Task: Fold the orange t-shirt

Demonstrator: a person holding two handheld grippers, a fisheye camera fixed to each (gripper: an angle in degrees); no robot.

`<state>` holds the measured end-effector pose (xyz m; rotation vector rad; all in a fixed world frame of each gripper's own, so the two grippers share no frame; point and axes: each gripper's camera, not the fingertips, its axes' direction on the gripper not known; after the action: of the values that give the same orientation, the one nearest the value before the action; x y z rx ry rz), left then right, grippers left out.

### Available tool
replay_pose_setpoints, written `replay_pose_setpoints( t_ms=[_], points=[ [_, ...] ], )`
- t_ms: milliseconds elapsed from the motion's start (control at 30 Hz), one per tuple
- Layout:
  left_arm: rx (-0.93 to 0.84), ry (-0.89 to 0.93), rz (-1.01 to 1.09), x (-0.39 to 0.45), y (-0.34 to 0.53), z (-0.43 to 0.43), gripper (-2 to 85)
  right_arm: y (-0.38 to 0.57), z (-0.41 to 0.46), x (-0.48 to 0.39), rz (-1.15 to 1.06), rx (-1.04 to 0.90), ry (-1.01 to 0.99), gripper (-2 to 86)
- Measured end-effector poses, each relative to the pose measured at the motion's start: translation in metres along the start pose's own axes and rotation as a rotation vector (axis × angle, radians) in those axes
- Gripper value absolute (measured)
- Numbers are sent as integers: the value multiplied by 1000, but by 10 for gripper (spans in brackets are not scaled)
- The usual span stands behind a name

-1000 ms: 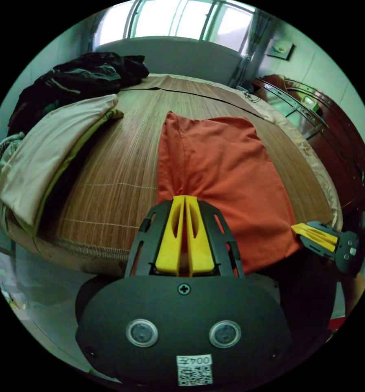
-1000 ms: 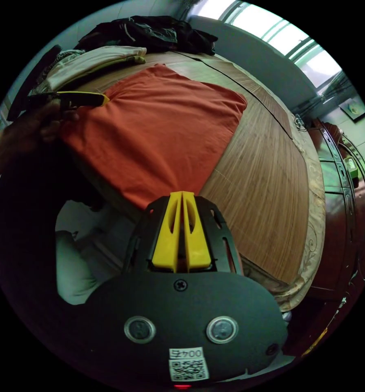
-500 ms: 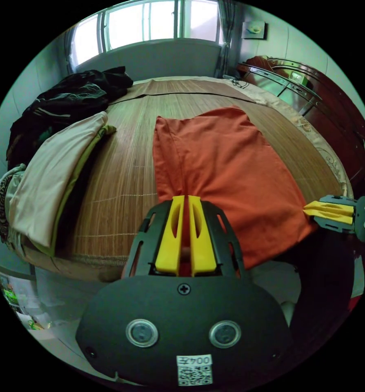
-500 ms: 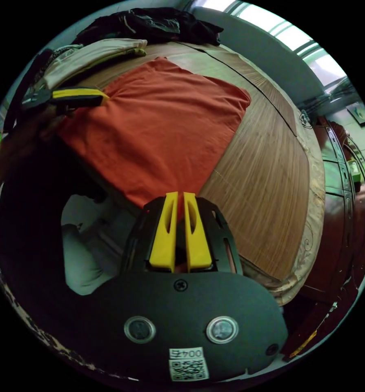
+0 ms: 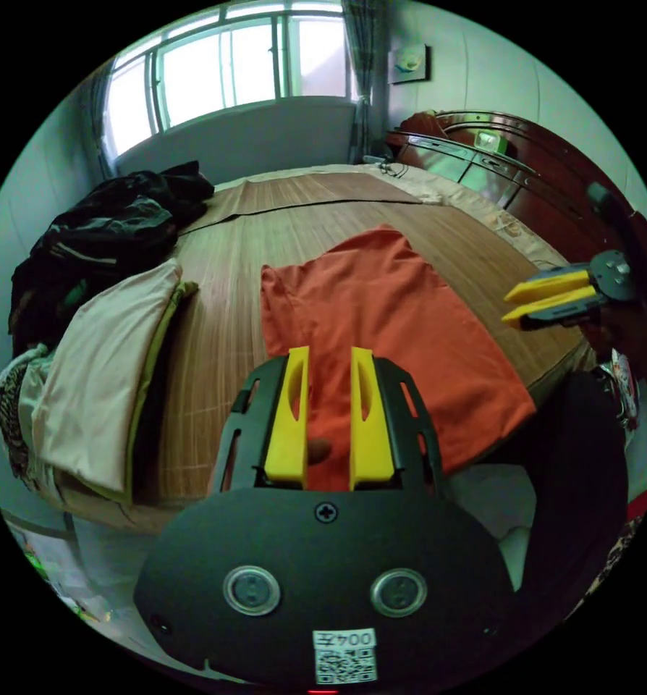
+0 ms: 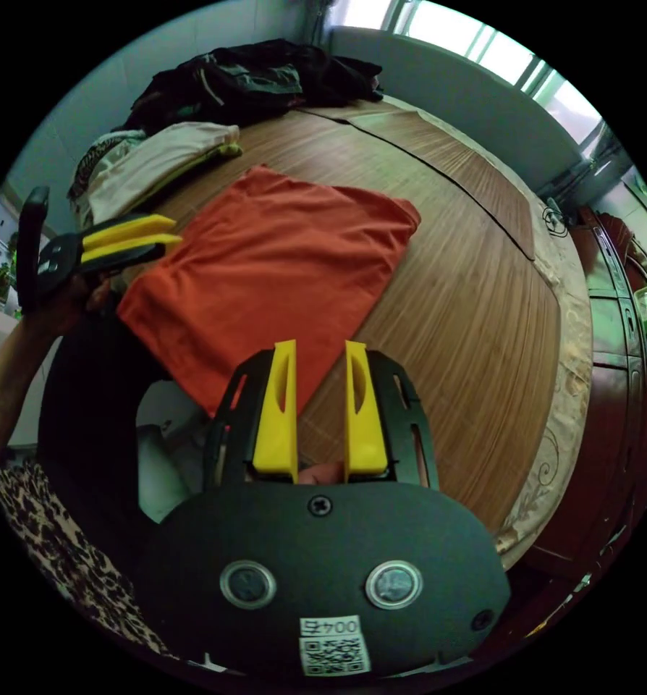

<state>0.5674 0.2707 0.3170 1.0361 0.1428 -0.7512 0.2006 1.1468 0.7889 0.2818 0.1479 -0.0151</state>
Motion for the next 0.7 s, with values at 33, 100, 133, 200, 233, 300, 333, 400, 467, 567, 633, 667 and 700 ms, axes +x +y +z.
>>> replay_pose_setpoints(
  t_ms=[33,100,133,200,233,300,333,400,467,567,633,667,700],
  points=[
    [-19,0,20,0,-11,4,76,-19,-1,15,15,1,-1,100],
    [-35,-19,41,0,-25,11,76,-46,2,35,42,-3,-14,102],
    [-55,-31,51,-2,-33,18,76,-64,4,45,51,5,-31,100],
    [-94,-38,63,-5,-40,31,75,-87,10,56,57,12,-50,95],
    [-124,-47,67,-9,-42,39,75,-102,15,61,49,5,-54,94],
    [-171,-62,62,-15,-41,52,75,-120,23,68,40,5,-59,92],
    [-184,-63,61,-17,-39,55,75,-129,30,73,31,-5,-60,90],
    [-172,-33,33,-27,-30,59,76,-140,44,84,23,-45,-69,89],
    [-156,-21,18,-32,-24,59,77,-145,67,104,35,-130,-107,86],
    [-138,-30,25,-36,-15,57,77,-146,54,131,76,-117,-185,82],
    [-135,-31,21,-41,-10,56,76,-144,34,140,85,-75,-202,88],
    [-137,-33,21,-42,-9,55,76,-142,19,144,92,-31,-204,89],
    [-142,-40,26,-44,-7,54,76,-141,14,146,96,-14,-205,90]
  ],
)
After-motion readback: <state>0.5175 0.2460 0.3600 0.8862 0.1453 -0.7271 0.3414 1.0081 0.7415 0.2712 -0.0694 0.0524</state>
